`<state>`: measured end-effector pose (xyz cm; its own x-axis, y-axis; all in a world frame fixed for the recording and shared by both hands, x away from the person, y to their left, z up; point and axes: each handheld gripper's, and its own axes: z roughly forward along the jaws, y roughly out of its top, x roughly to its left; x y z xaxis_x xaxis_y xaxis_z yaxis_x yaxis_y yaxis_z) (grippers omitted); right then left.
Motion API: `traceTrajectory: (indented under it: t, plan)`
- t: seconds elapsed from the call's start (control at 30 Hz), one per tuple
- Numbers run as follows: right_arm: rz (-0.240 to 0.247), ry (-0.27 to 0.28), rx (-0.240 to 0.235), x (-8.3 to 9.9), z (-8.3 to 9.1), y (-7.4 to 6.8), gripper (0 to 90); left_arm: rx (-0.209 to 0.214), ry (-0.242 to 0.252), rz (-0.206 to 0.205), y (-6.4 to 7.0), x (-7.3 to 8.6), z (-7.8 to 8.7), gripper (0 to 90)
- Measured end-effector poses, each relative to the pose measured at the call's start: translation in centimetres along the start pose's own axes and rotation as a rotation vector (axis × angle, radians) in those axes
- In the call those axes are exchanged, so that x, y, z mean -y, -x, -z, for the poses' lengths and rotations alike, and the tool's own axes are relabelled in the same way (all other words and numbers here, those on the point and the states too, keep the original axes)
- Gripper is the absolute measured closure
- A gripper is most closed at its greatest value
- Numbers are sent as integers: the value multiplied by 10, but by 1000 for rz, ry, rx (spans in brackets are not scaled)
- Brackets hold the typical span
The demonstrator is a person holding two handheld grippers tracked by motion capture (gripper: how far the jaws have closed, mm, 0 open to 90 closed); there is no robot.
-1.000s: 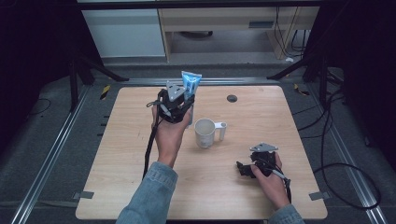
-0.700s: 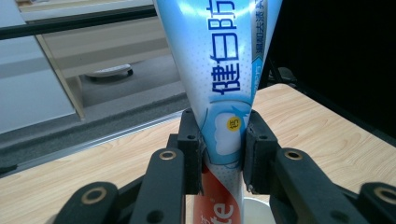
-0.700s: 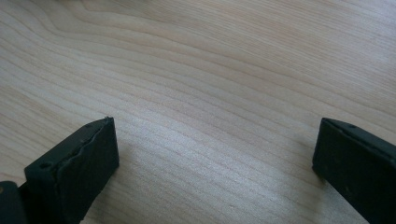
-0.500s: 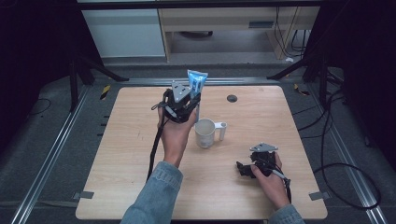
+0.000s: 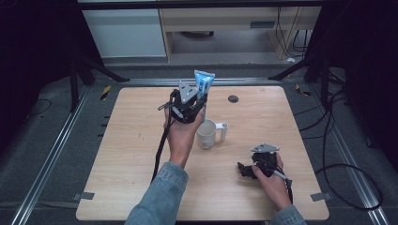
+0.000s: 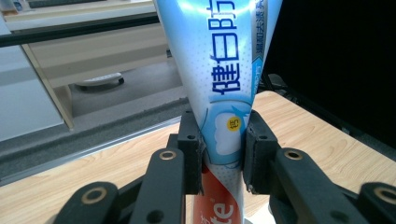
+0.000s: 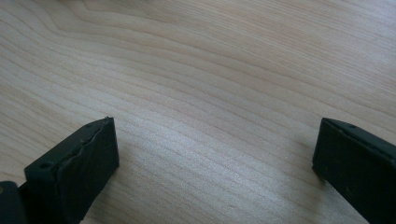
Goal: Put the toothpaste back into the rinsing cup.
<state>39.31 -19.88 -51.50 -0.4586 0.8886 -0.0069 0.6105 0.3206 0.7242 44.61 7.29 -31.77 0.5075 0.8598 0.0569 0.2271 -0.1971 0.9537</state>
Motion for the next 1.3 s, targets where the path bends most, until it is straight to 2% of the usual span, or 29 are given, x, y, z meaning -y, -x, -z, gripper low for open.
traceTrajectory:
  t: [0.8,0.87,1.17,1.3]
  plan:
    - [1,-2,-4,0,0,0,4,11,47,-30,9,1,-2,719]
    - [0,-2,-4,0,0,0,4,16,59,-18,11,4,-3,719]
    - [2,-1,-3,0,0,0,4,22,49,-6,17,21,-11,720]
    - [1,-1,-3,0,0,0,4,21,56,-19,18,27,-14,720]
